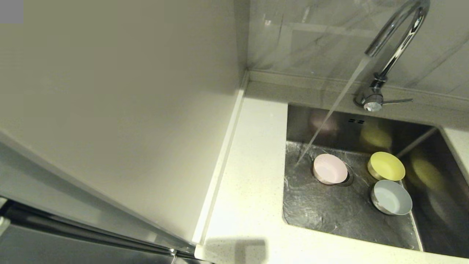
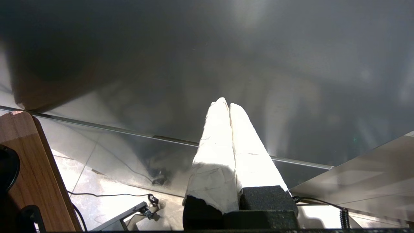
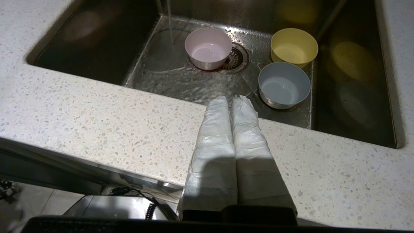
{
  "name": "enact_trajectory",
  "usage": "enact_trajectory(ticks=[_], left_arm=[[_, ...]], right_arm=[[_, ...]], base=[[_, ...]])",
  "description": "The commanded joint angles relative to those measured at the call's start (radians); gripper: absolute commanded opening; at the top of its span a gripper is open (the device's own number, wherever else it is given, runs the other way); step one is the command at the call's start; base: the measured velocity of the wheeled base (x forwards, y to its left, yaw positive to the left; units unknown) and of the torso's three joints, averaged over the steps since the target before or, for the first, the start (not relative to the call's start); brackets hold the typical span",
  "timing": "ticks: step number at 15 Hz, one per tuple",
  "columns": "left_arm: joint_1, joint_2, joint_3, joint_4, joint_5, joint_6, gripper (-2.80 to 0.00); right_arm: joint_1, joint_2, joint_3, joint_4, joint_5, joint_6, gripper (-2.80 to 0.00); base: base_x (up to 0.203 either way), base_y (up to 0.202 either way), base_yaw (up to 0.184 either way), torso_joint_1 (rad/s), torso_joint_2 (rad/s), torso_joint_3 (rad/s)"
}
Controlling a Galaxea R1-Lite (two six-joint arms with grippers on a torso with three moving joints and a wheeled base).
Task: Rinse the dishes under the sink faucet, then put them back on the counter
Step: Turn off the faucet
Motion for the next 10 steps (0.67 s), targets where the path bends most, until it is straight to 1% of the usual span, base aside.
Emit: enact_trajectory(ticks=[1,10], left_arm=[[0.000,0.000,0.003,0.000,0.000,0.000,-2.80],[0.000,0.000,0.003,0.000,0.000,0.000,-2.80]], right_arm=[[0.000,0.001,0.000,0.000,0.000,-0.001,-2.80],[0.000,0.000,0.000,-0.001,0.000,0.001,-2.80]], base=[[0.000,0.000,0.000,0.000,0.00,0.000],[0.000,0.000,0.000,0.000,0.00,0.000]])
